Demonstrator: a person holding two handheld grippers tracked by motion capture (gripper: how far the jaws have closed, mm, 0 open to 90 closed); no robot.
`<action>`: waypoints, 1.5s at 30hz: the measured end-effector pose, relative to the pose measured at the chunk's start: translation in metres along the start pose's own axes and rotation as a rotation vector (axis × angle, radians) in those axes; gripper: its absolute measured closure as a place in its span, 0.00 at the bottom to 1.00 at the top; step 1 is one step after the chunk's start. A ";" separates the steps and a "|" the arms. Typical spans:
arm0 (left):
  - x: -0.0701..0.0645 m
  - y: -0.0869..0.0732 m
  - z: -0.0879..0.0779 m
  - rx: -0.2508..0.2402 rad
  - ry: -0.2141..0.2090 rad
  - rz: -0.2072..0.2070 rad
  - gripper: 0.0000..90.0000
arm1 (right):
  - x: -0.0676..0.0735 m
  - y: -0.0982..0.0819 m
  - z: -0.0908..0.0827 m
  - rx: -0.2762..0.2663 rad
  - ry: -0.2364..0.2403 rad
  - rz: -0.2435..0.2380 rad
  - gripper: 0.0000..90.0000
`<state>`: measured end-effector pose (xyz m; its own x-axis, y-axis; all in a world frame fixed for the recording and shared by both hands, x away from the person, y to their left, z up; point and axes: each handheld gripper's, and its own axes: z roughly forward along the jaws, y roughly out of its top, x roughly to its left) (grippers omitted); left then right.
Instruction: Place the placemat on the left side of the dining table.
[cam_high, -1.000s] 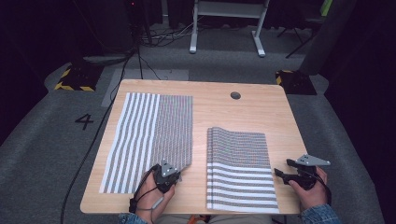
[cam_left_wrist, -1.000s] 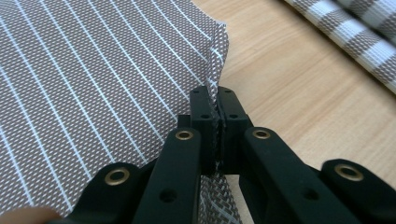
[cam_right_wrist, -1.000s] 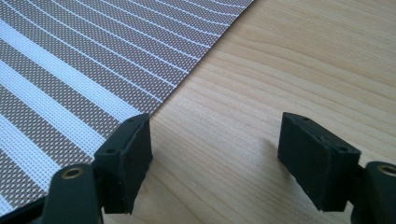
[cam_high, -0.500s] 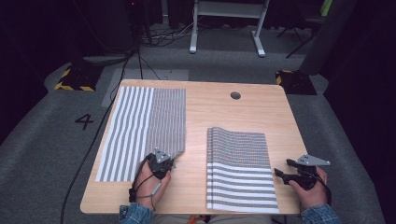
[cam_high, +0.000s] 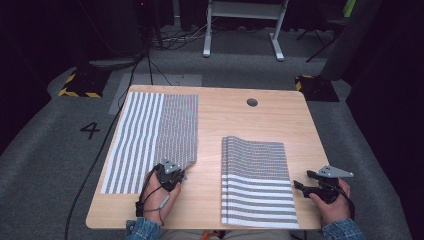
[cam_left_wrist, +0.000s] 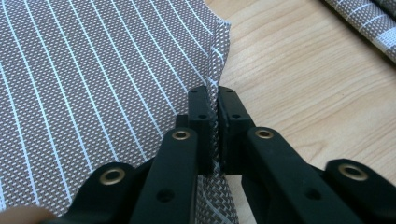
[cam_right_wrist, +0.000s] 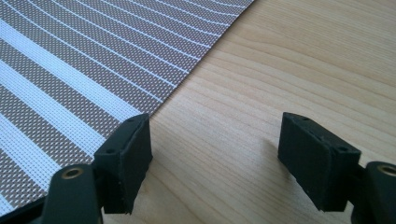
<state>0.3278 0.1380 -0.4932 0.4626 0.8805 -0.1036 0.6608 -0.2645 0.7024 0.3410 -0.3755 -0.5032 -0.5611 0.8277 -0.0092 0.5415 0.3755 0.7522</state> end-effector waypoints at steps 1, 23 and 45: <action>-0.001 0.000 -0.003 0.001 -0.014 0.002 0.83 | 0.000 0.000 0.000 0.000 0.000 0.000 0.29; -0.007 -0.010 0.002 -0.004 0.026 0.103 0.39 | 0.000 0.000 0.000 0.001 0.000 -0.001 0.29; -0.020 -0.005 -0.045 -0.076 -0.043 0.113 0.33 | 0.000 0.000 0.000 -0.001 0.000 -0.002 0.28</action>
<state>0.2883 0.1396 -0.4627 0.5573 0.8288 -0.0497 0.5576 -0.3292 0.7621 0.3409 -0.3752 -0.5033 -0.5621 0.8270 -0.0103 0.5397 0.3762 0.7531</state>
